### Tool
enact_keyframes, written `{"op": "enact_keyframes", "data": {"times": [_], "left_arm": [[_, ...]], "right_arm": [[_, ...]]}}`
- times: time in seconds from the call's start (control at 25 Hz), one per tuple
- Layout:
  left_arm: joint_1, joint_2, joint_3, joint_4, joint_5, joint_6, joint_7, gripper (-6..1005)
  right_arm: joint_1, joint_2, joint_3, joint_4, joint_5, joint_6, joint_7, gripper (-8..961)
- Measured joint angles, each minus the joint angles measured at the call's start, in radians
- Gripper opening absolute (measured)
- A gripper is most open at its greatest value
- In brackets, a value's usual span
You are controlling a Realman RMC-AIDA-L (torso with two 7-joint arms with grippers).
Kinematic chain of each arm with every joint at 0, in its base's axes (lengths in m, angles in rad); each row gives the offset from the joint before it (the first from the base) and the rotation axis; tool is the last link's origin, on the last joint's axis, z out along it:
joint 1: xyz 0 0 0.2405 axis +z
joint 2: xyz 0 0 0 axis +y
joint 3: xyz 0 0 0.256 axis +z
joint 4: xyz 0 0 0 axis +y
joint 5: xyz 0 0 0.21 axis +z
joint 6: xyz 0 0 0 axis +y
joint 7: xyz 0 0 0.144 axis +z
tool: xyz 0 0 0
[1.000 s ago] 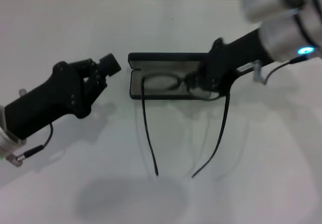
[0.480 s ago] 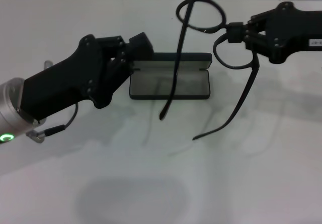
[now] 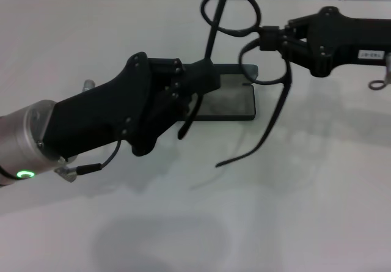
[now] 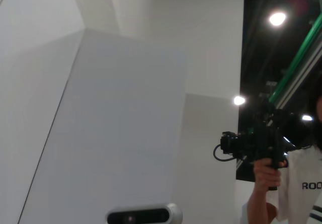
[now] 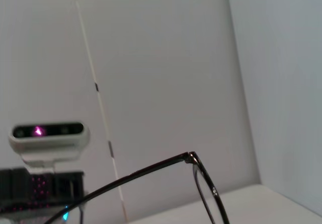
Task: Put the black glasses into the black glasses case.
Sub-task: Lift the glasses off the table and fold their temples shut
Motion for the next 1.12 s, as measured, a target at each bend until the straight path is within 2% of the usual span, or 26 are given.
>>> {"op": "enact_keyframes", "data": {"times": [0.16,0.64,0.96,1.12], "left_arm": [[-0.011,0.000,0.004,-0.026,-0.003,-0.015,0.011,20],[-0.022,-0.002,0.006,-0.055,0.003,-0.050,0.020,16],[-0.024,-0.004,0.008,-0.056,0.006,-0.051,0.020,17],[-0.024,-0.003,0.008,-0.065,0.003,-0.051,0.025,17]], "right_arm": [[0.040,0.000,0.003,0.071,0.030,-0.022,-0.040,34],[0.060,0.003,-0.008,0.124,0.095,-0.070,-0.078,35],[0.132,0.003,-0.009,0.271,0.139,-0.128,-0.131,35],[0.154,0.005,-0.030,0.297,0.140,-0.137,-0.143,35]]}}
